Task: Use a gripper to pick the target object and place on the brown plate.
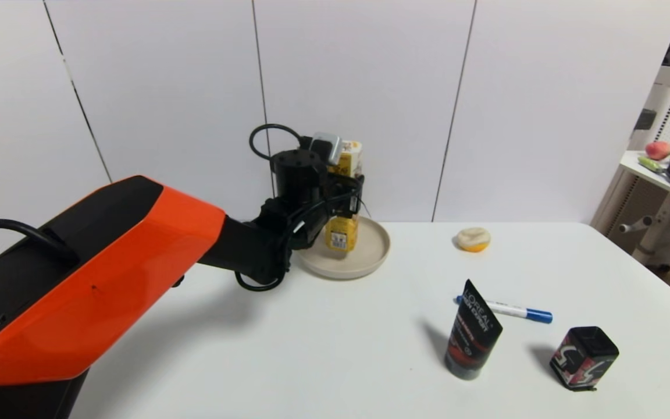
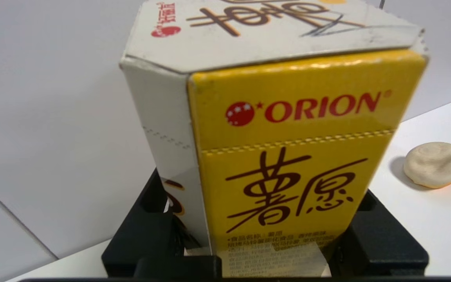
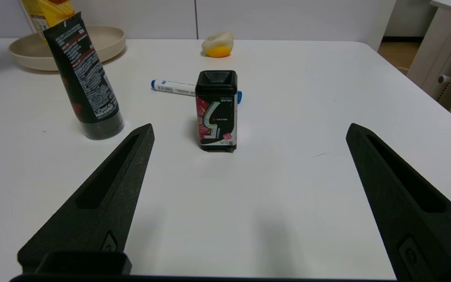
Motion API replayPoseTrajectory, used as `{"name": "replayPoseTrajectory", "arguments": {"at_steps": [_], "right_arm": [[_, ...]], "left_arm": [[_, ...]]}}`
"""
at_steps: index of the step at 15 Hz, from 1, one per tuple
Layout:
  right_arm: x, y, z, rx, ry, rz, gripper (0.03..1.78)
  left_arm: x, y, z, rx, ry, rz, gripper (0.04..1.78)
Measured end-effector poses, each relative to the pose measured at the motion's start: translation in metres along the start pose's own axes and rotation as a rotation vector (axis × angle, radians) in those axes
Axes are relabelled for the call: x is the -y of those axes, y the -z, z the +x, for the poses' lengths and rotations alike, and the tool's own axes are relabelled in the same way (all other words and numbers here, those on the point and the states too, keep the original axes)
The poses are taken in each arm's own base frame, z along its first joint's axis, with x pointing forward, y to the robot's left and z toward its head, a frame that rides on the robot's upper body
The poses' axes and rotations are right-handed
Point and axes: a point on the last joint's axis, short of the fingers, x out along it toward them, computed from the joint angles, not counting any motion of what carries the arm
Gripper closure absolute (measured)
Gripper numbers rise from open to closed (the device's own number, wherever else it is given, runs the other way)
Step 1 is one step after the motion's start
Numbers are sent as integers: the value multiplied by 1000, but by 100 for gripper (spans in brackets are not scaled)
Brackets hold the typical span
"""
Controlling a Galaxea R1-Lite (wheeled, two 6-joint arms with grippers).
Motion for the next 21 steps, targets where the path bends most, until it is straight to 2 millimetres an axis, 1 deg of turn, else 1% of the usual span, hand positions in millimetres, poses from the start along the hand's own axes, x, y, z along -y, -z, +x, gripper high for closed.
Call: {"name": "replayPoseTrajectory", "arguments": {"at_steps": [2, 3, 5, 8, 11, 14, 16, 18, 19, 21], "right_arm": [[0, 0, 0, 0, 0, -1, 12], [0, 0, 0, 0, 0, -1, 12], [0, 0, 0, 0, 0, -1, 12], [0, 0, 0, 0, 1, -1, 12], [0, 0, 0, 0, 1, 0, 12], [0, 0, 0, 0, 0, -1, 12], [0, 0, 0, 0, 0, 0, 12], [0, 0, 0, 0, 0, -1, 12], [0, 0, 0, 0, 0, -1, 12], [0, 0, 0, 0, 1, 0, 12]], "left_arm": [[1, 9, 3, -10, 0, 1, 90], [1, 12, 4, -14, 0, 1, 85], [2, 16, 5, -20, 2, -1, 67], [2, 17, 6, -23, 2, -2, 49], [1, 6, 2, -12, 5, -2, 37], [-1, -14, -9, -48, 8, 11, 29], [-4, -33, -25, -122, 11, 21, 25], [-8, -54, -51, -216, 14, 34, 22], [-10, -64, -68, -272, 17, 42, 21], [-17, -84, -113, -400, 24, 57, 19]]}}
